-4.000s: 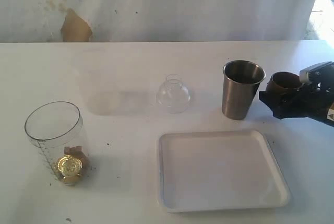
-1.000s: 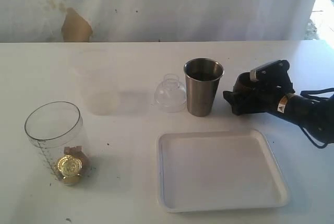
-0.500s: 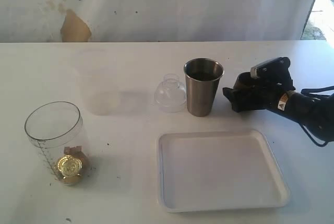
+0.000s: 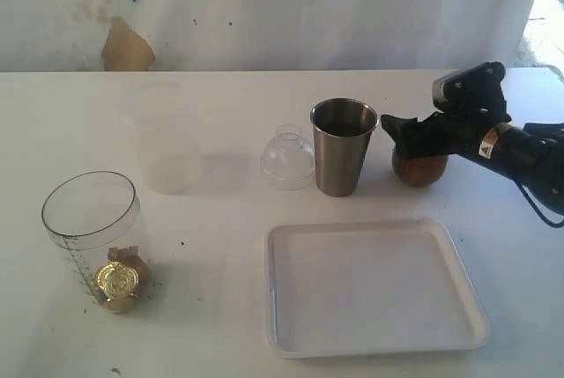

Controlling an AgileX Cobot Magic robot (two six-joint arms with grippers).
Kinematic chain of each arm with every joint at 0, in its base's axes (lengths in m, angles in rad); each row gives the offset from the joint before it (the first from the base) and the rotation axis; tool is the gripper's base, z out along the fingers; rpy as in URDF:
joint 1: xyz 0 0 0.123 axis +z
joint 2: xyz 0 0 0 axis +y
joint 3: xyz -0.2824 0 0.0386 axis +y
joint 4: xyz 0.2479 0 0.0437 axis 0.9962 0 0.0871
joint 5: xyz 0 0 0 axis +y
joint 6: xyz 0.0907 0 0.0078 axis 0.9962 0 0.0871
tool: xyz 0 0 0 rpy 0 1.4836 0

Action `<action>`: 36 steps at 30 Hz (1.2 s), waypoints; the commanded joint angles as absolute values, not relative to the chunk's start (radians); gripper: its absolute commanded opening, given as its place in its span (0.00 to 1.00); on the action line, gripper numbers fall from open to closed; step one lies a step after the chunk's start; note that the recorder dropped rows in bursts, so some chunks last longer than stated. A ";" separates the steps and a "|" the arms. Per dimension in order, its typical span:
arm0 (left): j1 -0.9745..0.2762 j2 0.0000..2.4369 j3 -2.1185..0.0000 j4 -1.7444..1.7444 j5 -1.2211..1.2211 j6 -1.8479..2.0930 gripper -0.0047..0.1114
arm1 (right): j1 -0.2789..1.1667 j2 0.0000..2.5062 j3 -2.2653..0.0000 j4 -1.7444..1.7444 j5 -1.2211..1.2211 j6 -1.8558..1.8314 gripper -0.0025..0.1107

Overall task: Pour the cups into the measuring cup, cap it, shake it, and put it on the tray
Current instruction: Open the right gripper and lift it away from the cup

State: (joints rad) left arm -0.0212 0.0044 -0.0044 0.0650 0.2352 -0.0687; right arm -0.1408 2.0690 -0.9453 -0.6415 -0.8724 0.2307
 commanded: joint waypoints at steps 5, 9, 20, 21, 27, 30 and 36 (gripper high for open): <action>-0.023 0.000 0.000 0.066 0.233 -0.071 0.04 | -0.141 1.945 -0.942 -0.673 -0.875 0.304 0.70; -0.023 0.000 0.000 0.066 0.233 -0.071 0.04 | -0.141 1.881 -0.942 -0.685 -0.852 0.351 0.55; -0.023 0.000 0.000 0.066 0.233 -0.071 0.04 | -0.141 1.674 -0.940 -0.885 -0.637 0.582 0.02; -0.023 0.000 0.000 0.066 0.233 -0.071 0.04 | -0.141 1.654 -0.940 -0.900 -0.617 0.610 0.02; -0.023 0.000 0.000 0.066 0.233 -0.071 0.04 | -0.141 1.547 -0.938 -0.984 -0.479 0.809 0.02; -0.023 0.000 0.000 0.066 0.233 -0.071 0.04 | -0.141 1.491 -0.935 -1.092 -0.457 0.952 0.02; -0.023 0.000 0.000 0.066 0.233 -0.071 0.04 | -0.141 1.400 -0.935 -1.309 -0.490 1.176 0.02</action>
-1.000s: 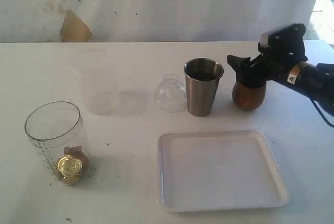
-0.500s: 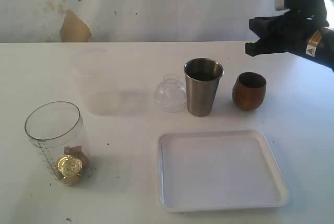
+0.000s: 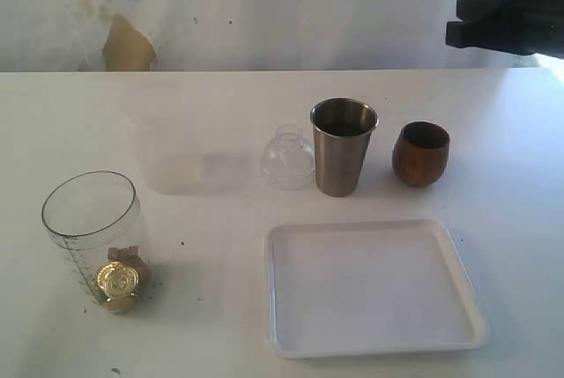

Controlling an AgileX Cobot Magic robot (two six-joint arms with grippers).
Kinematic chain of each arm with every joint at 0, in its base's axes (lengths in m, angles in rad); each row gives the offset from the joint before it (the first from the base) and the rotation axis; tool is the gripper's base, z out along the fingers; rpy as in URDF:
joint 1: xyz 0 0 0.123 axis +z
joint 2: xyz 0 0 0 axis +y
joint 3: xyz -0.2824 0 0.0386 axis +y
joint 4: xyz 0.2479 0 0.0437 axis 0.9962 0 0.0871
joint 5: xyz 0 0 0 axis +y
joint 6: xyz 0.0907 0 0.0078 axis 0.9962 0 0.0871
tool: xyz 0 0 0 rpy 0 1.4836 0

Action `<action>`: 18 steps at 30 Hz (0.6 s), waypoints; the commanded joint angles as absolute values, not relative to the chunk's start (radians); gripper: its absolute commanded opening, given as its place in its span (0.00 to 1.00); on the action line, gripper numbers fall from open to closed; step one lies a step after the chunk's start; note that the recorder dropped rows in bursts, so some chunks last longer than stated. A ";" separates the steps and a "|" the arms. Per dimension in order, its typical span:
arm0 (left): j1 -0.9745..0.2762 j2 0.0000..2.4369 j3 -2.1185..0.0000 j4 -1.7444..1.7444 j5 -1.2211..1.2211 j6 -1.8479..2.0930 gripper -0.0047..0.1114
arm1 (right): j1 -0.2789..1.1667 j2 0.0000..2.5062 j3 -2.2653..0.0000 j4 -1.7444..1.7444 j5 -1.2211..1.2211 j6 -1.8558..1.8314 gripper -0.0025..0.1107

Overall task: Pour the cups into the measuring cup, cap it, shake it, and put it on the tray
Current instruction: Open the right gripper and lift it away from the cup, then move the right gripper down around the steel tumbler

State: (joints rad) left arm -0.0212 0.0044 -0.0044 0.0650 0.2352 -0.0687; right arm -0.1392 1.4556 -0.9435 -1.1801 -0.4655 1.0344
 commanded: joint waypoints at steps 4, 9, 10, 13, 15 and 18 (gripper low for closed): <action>-0.023 0.000 0.000 0.066 0.233 -0.071 0.04 | -0.141 1.350 -0.935 -1.376 -0.562 1.182 0.02; -0.023 0.000 0.000 0.066 0.233 -0.071 0.04 | -0.141 1.313 -0.935 -1.402 -0.637 1.264 0.02; -0.023 0.000 0.000 0.066 0.233 -0.071 0.04 | -0.141 1.309 -0.935 -1.412 -0.635 1.289 0.02; -0.023 0.000 0.000 0.066 0.233 -0.071 0.04 | -0.141 1.305 -0.935 -1.484 -0.637 1.318 0.03; -0.023 0.000 0.000 0.066 0.233 -0.071 0.04 | -0.141 1.305 -0.935 -1.536 -0.637 1.335 0.07; -0.023 0.000 0.000 0.066 0.233 -0.071 0.04 | -0.141 1.305 -0.931 -1.577 -0.640 1.367 0.16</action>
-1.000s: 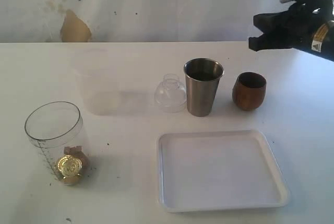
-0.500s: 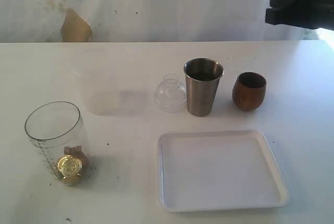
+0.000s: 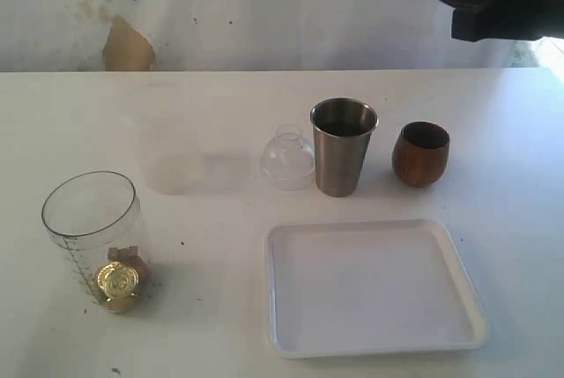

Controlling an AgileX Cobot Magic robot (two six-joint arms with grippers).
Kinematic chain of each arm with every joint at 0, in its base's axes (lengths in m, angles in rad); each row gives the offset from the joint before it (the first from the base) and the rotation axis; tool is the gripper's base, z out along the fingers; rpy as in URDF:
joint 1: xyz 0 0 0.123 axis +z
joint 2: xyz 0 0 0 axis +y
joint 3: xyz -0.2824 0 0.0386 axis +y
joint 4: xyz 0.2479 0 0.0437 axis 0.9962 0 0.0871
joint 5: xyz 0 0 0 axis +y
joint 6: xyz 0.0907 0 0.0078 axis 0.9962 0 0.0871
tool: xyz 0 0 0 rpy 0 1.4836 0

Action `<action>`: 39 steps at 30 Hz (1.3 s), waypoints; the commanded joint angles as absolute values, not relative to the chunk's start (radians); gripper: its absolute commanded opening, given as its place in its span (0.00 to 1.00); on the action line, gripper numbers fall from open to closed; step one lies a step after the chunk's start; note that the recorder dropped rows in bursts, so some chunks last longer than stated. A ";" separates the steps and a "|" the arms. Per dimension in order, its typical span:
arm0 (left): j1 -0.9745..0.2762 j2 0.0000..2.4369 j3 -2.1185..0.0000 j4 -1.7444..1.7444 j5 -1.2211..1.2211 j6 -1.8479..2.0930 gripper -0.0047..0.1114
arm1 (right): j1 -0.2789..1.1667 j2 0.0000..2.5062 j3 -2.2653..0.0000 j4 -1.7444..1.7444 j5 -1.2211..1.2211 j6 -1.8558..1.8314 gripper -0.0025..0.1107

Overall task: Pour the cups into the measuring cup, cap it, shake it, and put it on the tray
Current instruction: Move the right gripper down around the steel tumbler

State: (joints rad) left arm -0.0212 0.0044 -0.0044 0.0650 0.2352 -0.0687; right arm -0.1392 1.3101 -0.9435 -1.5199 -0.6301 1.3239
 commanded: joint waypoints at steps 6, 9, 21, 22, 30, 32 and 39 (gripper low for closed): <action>-0.023 0.000 0.000 0.066 0.233 -0.071 0.04 | -0.106 1.340 -0.927 -1.577 -0.695 1.367 0.56; -0.023 0.000 0.000 0.066 0.233 -0.071 0.04 | -0.055 1.374 -0.927 -1.581 -0.700 1.367 0.79; -0.023 0.000 0.000 0.066 0.233 -0.071 0.04 | 0.011 1.472 -0.921 -1.591 -0.728 1.330 0.88; -0.023 0.000 0.000 0.066 0.233 -0.071 0.04 | 0.011 1.480 -0.921 -1.591 -0.721 1.330 0.88; -0.023 0.000 0.000 0.066 0.233 -0.071 0.04 | 0.011 1.527 -0.921 -1.591 -0.589 1.339 0.91; -0.023 0.000 0.000 0.066 0.233 -0.071 0.04 | 0.011 1.527 -0.921 -1.587 -0.580 1.346 0.93; -0.023 0.000 0.000 0.066 0.233 -0.071 0.04 | 0.011 1.527 -0.921 -1.573 -0.611 1.388 0.95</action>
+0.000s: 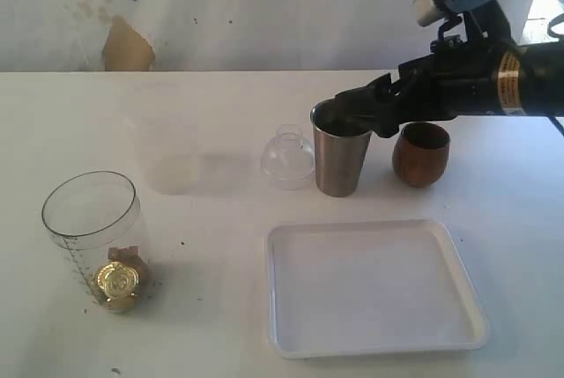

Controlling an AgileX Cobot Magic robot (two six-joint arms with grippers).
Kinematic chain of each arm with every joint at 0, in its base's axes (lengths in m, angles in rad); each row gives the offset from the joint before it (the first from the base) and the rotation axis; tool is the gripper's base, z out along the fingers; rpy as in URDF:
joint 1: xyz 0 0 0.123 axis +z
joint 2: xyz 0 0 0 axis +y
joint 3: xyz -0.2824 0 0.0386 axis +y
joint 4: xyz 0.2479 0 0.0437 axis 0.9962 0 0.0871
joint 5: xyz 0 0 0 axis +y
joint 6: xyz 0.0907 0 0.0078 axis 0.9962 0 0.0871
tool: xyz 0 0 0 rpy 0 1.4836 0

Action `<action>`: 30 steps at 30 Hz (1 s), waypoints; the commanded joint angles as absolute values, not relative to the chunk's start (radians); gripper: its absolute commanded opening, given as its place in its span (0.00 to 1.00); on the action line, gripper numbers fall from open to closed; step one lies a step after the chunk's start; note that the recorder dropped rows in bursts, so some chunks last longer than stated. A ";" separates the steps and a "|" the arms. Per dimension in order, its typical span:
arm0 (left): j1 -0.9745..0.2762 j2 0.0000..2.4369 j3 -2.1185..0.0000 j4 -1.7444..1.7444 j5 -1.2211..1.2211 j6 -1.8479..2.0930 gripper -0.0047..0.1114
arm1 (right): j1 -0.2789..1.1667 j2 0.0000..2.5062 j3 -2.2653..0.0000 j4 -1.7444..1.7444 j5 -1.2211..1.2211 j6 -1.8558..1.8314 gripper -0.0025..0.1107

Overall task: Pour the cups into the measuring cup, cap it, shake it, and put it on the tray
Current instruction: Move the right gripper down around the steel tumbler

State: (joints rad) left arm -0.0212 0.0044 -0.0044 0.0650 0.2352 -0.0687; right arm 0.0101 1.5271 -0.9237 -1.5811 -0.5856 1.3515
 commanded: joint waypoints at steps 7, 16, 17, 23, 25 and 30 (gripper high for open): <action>-0.023 0.000 0.000 0.066 0.233 -0.071 0.04 | 0.011 1.569 -0.893 -1.590 -0.655 1.366 0.95; -0.023 0.000 0.000 0.066 0.233 -0.071 0.04 | 0.011 1.649 -0.874 -1.562 -0.579 1.290 0.95; -0.023 0.000 0.000 0.066 0.233 -0.071 0.04 | 0.011 1.649 -0.874 -1.553 -0.592 1.277 0.95; -0.023 0.000 0.000 0.066 0.233 -0.071 0.04 | 0.011 1.681 -0.874 -1.515 -0.617 1.229 0.95; -0.023 0.000 0.000 0.066 0.233 -0.071 0.04 | 0.011 1.709 -0.874 -1.512 -0.607 1.225 0.95; -0.023 0.000 0.000 0.066 0.233 -0.071 0.04 | 0.011 1.777 -0.874 -1.481 -0.609 1.180 0.95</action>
